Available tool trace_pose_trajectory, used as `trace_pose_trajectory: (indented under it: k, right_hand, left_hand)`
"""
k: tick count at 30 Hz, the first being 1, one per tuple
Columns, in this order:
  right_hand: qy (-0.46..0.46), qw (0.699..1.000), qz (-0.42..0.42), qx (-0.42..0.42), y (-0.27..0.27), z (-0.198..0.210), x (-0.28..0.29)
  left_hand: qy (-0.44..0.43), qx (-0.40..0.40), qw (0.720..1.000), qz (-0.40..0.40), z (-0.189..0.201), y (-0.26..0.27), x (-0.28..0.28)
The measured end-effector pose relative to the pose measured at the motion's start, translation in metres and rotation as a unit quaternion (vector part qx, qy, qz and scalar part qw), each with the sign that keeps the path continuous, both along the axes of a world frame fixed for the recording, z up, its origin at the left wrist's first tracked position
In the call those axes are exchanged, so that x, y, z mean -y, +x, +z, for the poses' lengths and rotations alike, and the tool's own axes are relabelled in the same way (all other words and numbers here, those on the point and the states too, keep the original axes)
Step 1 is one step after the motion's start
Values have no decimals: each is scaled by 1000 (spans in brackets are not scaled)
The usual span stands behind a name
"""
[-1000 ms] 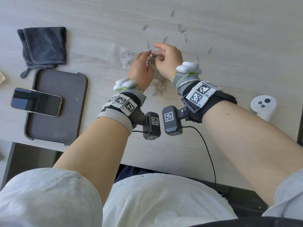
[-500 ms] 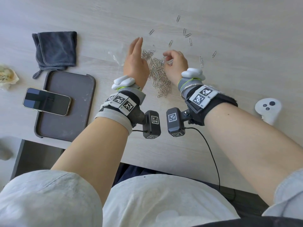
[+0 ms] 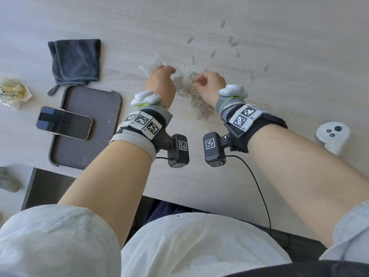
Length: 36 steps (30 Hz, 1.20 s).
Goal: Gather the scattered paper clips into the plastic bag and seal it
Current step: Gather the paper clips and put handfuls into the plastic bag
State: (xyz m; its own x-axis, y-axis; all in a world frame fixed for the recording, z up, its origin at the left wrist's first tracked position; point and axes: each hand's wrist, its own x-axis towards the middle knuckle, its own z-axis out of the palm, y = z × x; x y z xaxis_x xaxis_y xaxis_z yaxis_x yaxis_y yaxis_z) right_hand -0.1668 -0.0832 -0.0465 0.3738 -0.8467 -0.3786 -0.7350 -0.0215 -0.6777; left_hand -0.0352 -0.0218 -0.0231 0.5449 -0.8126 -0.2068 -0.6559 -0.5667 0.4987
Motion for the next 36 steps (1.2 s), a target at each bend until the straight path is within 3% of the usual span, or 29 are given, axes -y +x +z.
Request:
trace_pose_trajectory:
  k: [2, 4, 13, 21, 31, 36]
  right_hand:
    - [-3, 1000, -21, -6, -4, -1, 4]
    - [-10, 999, -29, -14, -8, -2, 7]
    - [-4, 999, -17, -36, -12, -5, 11]
    - [68, 996, 26, 59, 8, 13, 7]
    - [9, 996, -21, 81, 11, 20, 23]
    - [-8, 992, -38, 118, 10, 16, 27]
  left_hand:
    - [-104, 3, 995, -3, 4, 4, -1]
    - [-149, 7, 989, -15, 6, 8, -2]
    - [-116, 3, 993, -2, 2, 8, 0]
    - [-99, -45, 990, -85, -2, 3, 12]
    - [-84, -62, 985, -138, -9, -7, 16]
    - [-74, -65, 989, -114, -9, -10, 27]
